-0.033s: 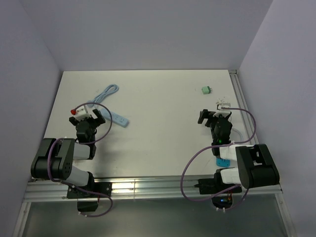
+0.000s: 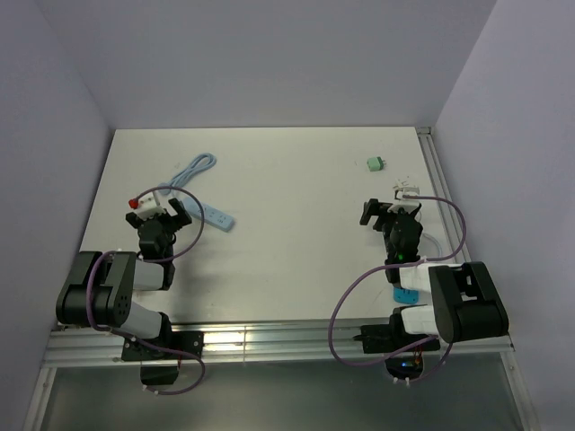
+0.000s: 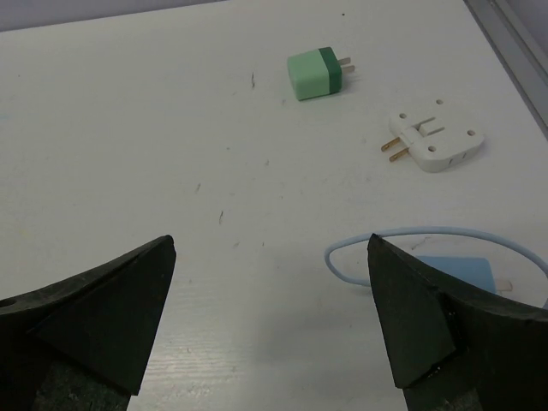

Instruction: Insert the plug

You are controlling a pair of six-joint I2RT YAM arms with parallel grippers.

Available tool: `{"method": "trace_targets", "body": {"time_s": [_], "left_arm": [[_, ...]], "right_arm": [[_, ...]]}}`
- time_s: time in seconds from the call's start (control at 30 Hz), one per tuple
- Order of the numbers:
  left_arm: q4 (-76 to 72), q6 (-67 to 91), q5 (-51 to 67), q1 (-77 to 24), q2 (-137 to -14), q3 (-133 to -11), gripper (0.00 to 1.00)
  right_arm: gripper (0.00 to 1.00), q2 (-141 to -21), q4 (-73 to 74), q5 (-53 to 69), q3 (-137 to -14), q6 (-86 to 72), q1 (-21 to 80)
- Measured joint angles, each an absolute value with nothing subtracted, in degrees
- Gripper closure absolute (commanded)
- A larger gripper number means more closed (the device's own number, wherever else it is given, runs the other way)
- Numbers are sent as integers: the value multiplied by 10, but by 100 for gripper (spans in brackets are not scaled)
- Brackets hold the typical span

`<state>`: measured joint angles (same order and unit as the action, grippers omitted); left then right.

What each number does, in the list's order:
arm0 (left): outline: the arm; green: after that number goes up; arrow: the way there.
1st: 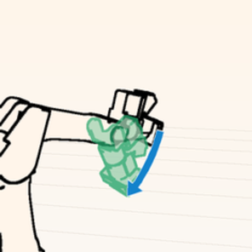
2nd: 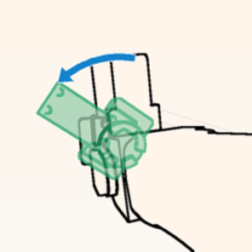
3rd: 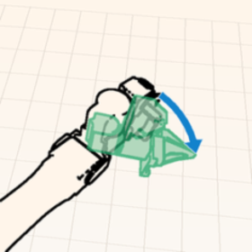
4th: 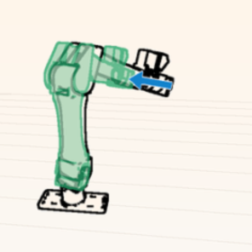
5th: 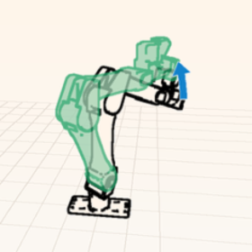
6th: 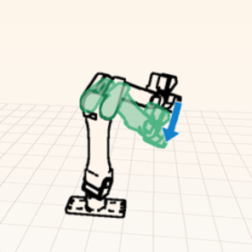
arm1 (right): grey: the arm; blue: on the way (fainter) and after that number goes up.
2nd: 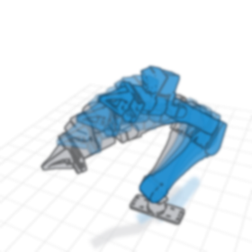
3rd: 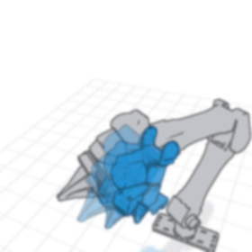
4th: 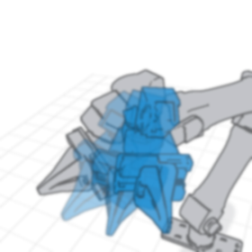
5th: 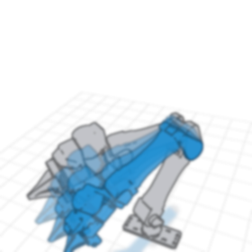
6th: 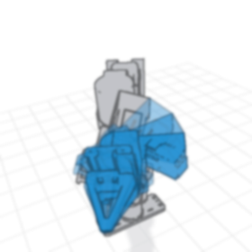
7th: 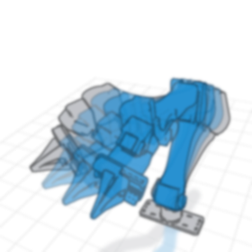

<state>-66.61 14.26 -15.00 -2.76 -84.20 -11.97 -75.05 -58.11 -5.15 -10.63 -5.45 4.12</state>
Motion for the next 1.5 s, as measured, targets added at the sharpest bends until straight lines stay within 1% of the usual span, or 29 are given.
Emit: {"method": "trace_targets", "body": {"time_s": [0.77, 0.9, 1.03, 1.13, 1.23, 1.3, 1.4, 1.5], "left_arm": [[-676, 117, -167, -28, -842, -120, 1], [-677, 117, -167, -28, -842, -120, 1], [-678, 117, -168, -28, -842, -120, 0], [-679, 117, -168, -27, -842, -120, 0], [-680, 117, -185, -28, -840, -120, 1], [-674, 113, -211, -36, -828, -121, 1], [-603, 118, -276, -71, -778, -143, 0], [-479, 168, -329, -100, -703, -198, 1]], "right_arm": [[0, -750, -596, -52, -106, -48, 41], [0, -744, -592, -94, -106, -48, 48], [0, -702, -528, -172, -134, -34, 83], [0, -681, -489, -250, -176, -12, 146], [0, -660, -453, -288, -193, -15, 194], [0, -639, -416, -301, -198, -33, 204], [0, -609, -350, -312, -216, -74, 205], [0, -595, -286, -306, -253, -111, 204]]}}
